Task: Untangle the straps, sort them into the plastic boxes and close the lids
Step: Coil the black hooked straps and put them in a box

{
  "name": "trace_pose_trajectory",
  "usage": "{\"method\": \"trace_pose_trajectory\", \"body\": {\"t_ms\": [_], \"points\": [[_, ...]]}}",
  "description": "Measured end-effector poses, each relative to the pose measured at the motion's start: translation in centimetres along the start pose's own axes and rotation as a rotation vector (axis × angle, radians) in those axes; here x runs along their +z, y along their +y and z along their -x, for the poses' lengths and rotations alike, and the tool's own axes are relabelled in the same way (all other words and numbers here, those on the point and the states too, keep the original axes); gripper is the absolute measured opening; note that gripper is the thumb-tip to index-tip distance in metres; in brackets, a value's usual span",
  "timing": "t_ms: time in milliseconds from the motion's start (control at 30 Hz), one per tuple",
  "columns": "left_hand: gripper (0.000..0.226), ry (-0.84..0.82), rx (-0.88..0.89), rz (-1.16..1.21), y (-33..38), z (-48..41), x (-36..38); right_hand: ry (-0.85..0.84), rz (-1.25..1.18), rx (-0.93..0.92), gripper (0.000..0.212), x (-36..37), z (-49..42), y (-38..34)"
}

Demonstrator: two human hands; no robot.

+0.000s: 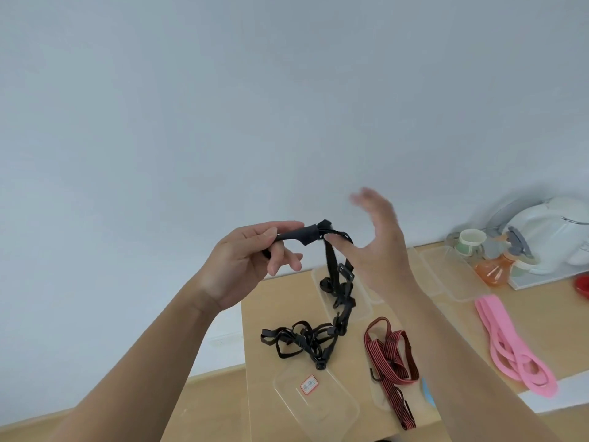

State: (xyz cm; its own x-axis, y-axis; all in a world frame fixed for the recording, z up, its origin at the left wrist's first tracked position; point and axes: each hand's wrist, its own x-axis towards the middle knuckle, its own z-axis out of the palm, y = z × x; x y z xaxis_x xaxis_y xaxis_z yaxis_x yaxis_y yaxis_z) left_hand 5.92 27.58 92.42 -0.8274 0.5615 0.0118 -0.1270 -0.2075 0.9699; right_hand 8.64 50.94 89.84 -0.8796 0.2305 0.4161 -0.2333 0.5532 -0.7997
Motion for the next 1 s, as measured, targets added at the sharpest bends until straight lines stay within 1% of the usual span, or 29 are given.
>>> {"method": "trace_pose_trajectory", "body": {"t_ms": [33, 67, 100, 133, 200, 267, 300, 333, 367, 433, 533, 633, 700, 767, 900, 1000], "points": [[0.039, -0.020, -0.009, 0.005, 0.1, 0.0, -0.1, -0.081, 0.029, -0.043, 0.030, -0.3, -0.2, -0.9], [0.041, -0.042, -0.020, 0.006, 0.3, -0.1, -0.2, -0.192, 0.023, -0.034, 0.008, -0.5, -0.5, -1.8], [0.043, -0.064, -0.032, 0.000, 0.5, -0.1, -0.4, -0.286, 0.050, -0.020, 0.006, -0.6, -0.7, -2.2], [0.044, -0.084, -0.043, -0.011, 0.8, -0.2, -0.5, -0.344, 0.070, -0.014, 0.010, -0.5, -0.9, -2.8], [0.045, -0.108, -0.062, -0.033, 1.5, -0.3, -0.9, -0.362, 0.106, -0.067, 0.005, -0.1, -1.2, -3.2], [0.044, -0.119, -0.062, -0.042, 2.1, -0.4, -0.9, -0.373, 0.142, -0.132, 0.032, 0.2, -1.1, -3.7], [0.043, -0.123, -0.059, -0.044, 2.3, -0.5, -0.9, -0.371, 0.147, -0.156, 0.042, 0.2, -1.2, -3.9], [0.043, -0.129, -0.055, -0.039, 2.5, -0.5, -0.7, -0.375, 0.135, -0.153, 0.042, 0.2, -1.3, -4.2], [0.042, -0.132, -0.053, -0.030, 2.7, -0.6, -0.7, -0.389, 0.088, -0.130, 0.031, 0.1, -1.3, -4.6], [0.041, -0.118, -0.053, -0.010, 3.1, -0.7, -0.5, -0.445, -0.046, -0.027, 0.003, 0.0, -1.6, -5.2], [0.038, -0.028, -0.052, -0.014, 4.1, -0.9, -0.6, -0.497, -0.151, 0.027, 0.013, -0.5, -1.9, -5.6], [0.039, 0.063, -0.056, -0.053, 5.2, -0.9, -0.9, -0.528, -0.270, 0.056, 0.013, -1.4, -2.3, -6.0], [0.040, 0.086, -0.065, -0.114, 5.7, -0.8, -1.0, -0.534, -0.305, 0.072, 0.010, -1.8, -2.6, -6.1], [0.039, 0.079, -0.085, -0.211, 6.0, -0.8, -0.9, -0.521, -0.268, 0.064, 0.010, -1.7, -2.7, -6.2], [0.030, -0.014, -0.099, -0.520, 6.5, -0.7, 0.2, -0.488, -0.125, 0.035, 0.024, -1.4, -2.8, -6.8], [0.027, -0.065, -0.095, -0.689, 7.1, -0.6, 0.9, -0.465, -0.042, -0.001, 0.034, -1.4, -2.8, -7.1]]}}
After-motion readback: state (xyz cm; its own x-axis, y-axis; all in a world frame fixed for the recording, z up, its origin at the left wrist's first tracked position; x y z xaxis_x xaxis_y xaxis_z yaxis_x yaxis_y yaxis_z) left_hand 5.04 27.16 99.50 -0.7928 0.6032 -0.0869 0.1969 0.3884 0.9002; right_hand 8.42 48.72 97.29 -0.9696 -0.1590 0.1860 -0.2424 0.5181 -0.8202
